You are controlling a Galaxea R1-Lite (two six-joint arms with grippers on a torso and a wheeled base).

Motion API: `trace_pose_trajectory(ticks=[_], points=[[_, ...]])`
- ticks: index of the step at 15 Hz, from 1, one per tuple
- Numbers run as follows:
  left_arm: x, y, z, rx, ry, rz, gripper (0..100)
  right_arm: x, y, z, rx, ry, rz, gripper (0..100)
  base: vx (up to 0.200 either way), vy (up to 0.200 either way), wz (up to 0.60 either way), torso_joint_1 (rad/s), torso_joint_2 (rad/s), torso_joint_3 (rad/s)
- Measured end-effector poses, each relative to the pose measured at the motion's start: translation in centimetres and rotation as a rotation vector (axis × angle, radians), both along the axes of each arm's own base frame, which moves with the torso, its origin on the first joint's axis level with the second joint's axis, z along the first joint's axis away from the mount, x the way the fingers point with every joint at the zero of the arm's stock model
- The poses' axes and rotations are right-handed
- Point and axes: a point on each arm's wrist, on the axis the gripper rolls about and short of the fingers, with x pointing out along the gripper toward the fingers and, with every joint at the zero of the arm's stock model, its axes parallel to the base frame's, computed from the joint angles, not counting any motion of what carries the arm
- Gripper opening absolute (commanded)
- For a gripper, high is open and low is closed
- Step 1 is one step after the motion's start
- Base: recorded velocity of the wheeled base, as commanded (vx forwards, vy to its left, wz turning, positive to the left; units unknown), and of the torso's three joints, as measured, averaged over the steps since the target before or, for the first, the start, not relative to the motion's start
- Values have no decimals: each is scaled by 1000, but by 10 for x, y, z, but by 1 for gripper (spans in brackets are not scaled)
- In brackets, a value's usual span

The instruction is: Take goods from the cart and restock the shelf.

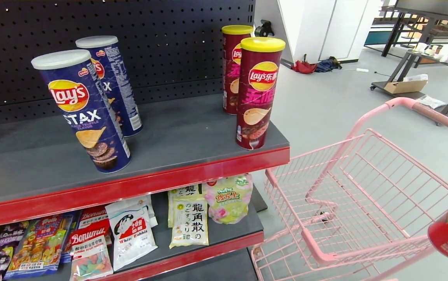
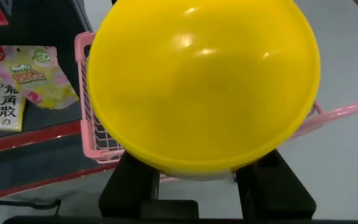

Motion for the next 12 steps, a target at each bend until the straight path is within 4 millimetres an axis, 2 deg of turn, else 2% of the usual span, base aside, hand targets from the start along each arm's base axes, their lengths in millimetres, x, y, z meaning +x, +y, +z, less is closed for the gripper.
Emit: trace_pose_trajectory(ticks=[3,12], points=[[-1,0,-1,0,1,-2,100,-7,0,-2,-3,-17,-18,0,0,0,0,32,-89,-54],[-1,0,-2,0,-3,-2,100,-8,0,-2,-11,-24,-14,0,0,0,0,190,-496,-306]])
